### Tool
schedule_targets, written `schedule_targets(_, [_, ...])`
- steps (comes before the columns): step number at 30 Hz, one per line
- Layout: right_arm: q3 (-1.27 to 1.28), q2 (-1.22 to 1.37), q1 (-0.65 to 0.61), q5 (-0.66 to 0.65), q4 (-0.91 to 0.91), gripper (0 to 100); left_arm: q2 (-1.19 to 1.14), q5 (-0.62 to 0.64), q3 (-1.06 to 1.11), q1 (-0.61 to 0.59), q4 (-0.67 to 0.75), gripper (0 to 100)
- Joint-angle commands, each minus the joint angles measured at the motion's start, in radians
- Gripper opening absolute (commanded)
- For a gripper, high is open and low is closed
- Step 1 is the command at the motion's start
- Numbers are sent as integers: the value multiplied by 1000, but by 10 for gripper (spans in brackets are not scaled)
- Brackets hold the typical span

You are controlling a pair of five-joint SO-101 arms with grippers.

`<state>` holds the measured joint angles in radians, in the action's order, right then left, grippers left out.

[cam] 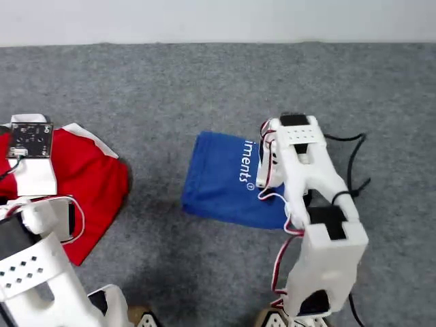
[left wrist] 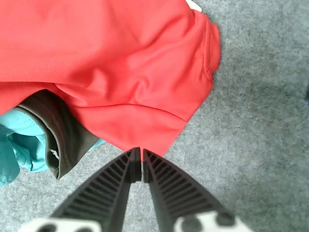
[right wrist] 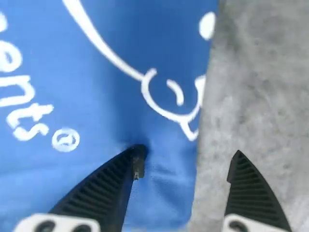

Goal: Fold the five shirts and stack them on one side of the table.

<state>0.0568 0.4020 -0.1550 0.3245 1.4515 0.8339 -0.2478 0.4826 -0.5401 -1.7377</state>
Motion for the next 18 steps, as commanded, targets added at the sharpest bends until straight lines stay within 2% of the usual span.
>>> schedule_targets(1, [-14,61,-18,12,-24,279,15,2,-4,3,20,15])
schedule_targets(4, [-17,116,-13,6,-30,207,15,3,-4,3,20,15])
schedule_targets(6, [-40,150,-12,2,-21,109,14,3,-4,3,20,15])
schedule_targets(8, [-57,165,-12,-63,-18,9,9,3,-2,3,20,15])
schedule_targets(10, [-60,166,-12,-137,8,24,12,3,10,3,21,15])
schedule_targets(15, [-61,127,42,-158,81,9,15,-2,31,3,21,15])
schedule_targets(18, [-61,84,124,-275,104,9,15,-2,30,3,21,15])
